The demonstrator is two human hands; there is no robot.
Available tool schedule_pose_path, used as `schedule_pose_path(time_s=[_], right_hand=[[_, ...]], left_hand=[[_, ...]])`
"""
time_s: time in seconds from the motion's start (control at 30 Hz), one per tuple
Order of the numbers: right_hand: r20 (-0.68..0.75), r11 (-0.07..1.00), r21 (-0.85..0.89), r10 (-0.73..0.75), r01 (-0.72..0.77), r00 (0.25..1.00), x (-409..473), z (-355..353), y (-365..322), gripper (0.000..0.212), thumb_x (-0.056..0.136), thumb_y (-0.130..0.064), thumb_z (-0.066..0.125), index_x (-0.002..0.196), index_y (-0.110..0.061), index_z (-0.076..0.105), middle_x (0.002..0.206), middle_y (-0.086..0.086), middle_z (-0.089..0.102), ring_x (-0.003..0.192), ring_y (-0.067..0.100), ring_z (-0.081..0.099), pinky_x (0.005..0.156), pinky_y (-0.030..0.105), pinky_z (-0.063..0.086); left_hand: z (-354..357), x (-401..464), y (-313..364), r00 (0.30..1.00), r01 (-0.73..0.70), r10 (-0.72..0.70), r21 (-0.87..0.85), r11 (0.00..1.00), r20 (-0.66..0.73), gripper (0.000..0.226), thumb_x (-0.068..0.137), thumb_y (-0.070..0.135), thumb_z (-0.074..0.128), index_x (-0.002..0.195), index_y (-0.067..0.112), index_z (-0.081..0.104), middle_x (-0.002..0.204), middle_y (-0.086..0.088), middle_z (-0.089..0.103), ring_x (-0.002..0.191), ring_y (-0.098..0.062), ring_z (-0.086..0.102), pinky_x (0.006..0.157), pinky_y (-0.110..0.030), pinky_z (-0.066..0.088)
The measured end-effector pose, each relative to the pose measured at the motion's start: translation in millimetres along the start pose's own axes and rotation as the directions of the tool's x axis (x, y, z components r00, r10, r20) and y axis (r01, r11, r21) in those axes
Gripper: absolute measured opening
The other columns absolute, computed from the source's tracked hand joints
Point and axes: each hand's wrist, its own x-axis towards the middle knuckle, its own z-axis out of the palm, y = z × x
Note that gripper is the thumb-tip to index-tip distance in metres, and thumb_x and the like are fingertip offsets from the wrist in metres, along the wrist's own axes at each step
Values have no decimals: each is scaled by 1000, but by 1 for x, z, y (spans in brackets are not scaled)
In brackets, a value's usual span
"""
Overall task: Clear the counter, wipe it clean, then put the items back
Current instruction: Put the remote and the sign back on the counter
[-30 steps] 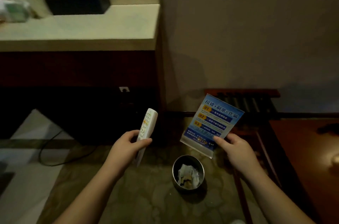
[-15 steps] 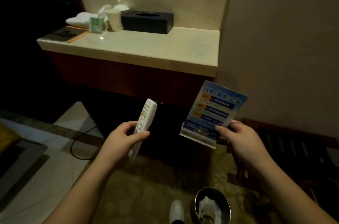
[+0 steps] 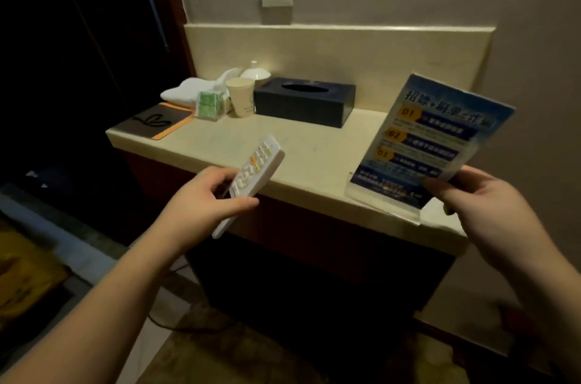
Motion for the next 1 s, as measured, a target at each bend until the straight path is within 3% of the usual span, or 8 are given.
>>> schedule_pose_path(time_s=[0.1,0.2,0.33,0.5,0.67,0.87,1.0], right_hand=[[-14,999,-41,-12,11,1000,45,1,-7,12,90,-26,62,91,-36,67,67,-19,65,56,-2,51,56,25,36],[-18,997,-73,5,-6,1000,82,5,-7,9,91,-25,62,97,-28,68,71,-12,62,59,7,46,53,25,33],[24,981,-194,3,2,1000,126,12,-2,15,93,-29,59,107,-28,64,81,-10,63,68,9,51,56,26,37],[17,957,-285,55,-48,998,174,16,9,26,93,-34,57,116,-22,64,99,-3,64,76,8,53,71,33,43],[13,944,-313,116,-106,993,209,21,17,25,95,-28,57,119,-24,62,98,-8,63,85,11,57,82,36,45],[-34,950,-239,199,-201,979,232,38,28,19,97,-24,52,114,-27,60,94,-13,62,80,3,55,59,22,40],[-65,946,-234,216,-226,974,244,48,32,20,99,-24,50,116,-23,59,90,-14,61,80,4,56,58,21,39]], left_hand=[[-9,44,5,998,-61,61,192,979,6,53,77,41,76,124,31,54,109,13,51,97,-3,48,77,-18,36],[-15,86,7,992,-116,90,368,923,89,63,79,43,73,135,23,51,119,7,48,110,-9,43,88,-27,37],[-10,137,5,973,-192,98,504,842,207,67,81,44,71,138,22,47,126,4,46,114,-11,39,91,-27,39],[1,198,-6,939,-230,26,573,786,342,54,80,41,71,129,24,54,122,3,49,107,-12,45,88,-27,45],[7,247,-14,898,-283,2,575,768,440,54,82,39,72,131,25,53,123,3,48,108,-14,48,91,-29,47],[14,290,-20,849,-381,40,560,736,526,62,84,40,70,139,23,46,126,2,47,111,-15,47,96,-32,45],[17,308,-26,824,-437,73,547,714,562,64,84,40,70,140,24,45,128,3,48,113,-14,45,98,-32,43]])
